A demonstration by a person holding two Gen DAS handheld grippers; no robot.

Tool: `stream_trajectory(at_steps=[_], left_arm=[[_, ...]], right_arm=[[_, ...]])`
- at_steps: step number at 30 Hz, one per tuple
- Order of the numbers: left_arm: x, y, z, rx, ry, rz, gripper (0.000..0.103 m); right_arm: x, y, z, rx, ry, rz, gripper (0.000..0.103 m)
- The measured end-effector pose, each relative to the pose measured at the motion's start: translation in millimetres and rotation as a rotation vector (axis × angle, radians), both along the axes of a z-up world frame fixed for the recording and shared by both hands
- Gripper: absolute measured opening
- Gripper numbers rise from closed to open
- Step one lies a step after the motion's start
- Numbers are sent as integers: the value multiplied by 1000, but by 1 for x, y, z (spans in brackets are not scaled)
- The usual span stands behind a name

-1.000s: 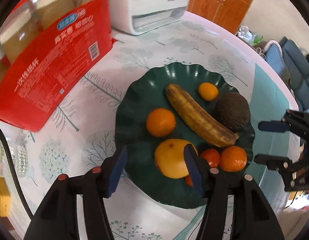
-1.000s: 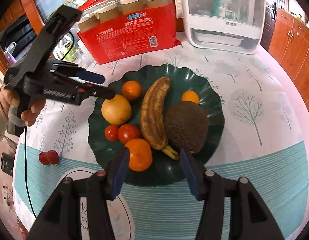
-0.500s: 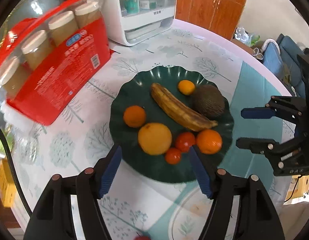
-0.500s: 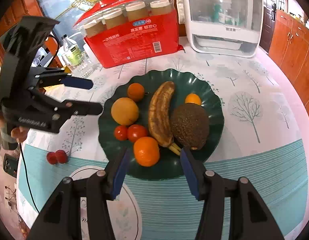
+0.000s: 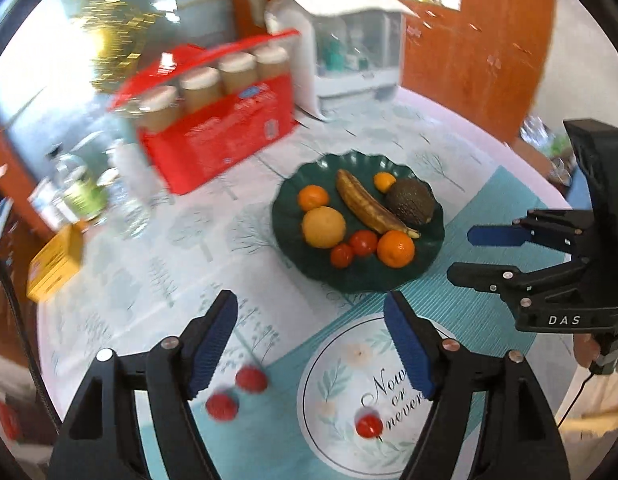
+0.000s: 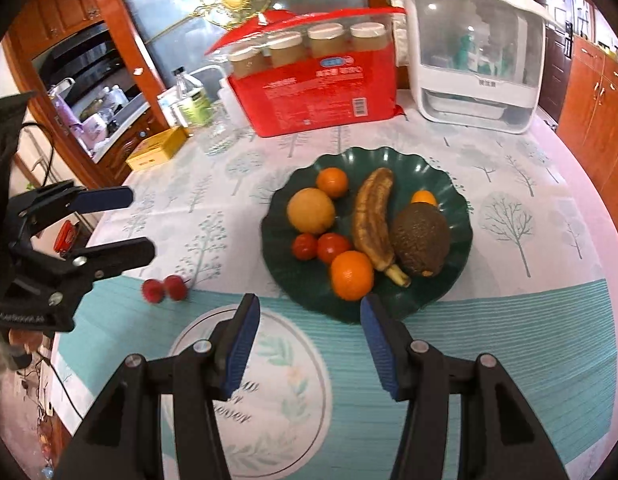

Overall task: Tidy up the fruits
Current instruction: 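Withdraw both tools from the green plate toward the red fruits, then grasp the red lychee with the left tool while the right tool grasps the cherry tomato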

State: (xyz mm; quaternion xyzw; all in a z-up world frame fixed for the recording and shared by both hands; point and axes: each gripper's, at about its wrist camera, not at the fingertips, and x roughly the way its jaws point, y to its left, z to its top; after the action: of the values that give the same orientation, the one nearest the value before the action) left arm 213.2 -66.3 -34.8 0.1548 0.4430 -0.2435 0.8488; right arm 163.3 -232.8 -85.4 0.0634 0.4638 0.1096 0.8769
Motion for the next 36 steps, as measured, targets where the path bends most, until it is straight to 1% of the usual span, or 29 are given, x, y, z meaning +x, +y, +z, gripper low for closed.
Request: stream_trajectory(at_steps=[3,8,13,16,19,22,28,31,36], left_arm=[[-20,19,12,-42,-15,87,79],[-51,48,23,-47,-72,224,81],[-71,80,18,-90,-46,345,81],[-79,94,9,-75,-46,400,81],[-81,101,0,-40,-47,426,81],[-83,111,-10,-35,-50,452,81],[-70,125,-37,-16,-25,478,81],[-61,131,-51,-14,-6,481,81],[-42,139,-78,-10,49,482,81]], right_arm=[[-9,7,9,3,-16,23,53],[-24,24,20,9,-41,70,53],[-35,45,22,11,-44,125,53],[-39,58,17,6,-35,152,53],[-39,70,9,4,-18,178,53],[-39,83,-1,-2,2,203,53],[-37,106,-27,-25,51,233,53],[-34,113,-44,-27,86,242,53],[-28,121,-75,-34,155,258,53]])
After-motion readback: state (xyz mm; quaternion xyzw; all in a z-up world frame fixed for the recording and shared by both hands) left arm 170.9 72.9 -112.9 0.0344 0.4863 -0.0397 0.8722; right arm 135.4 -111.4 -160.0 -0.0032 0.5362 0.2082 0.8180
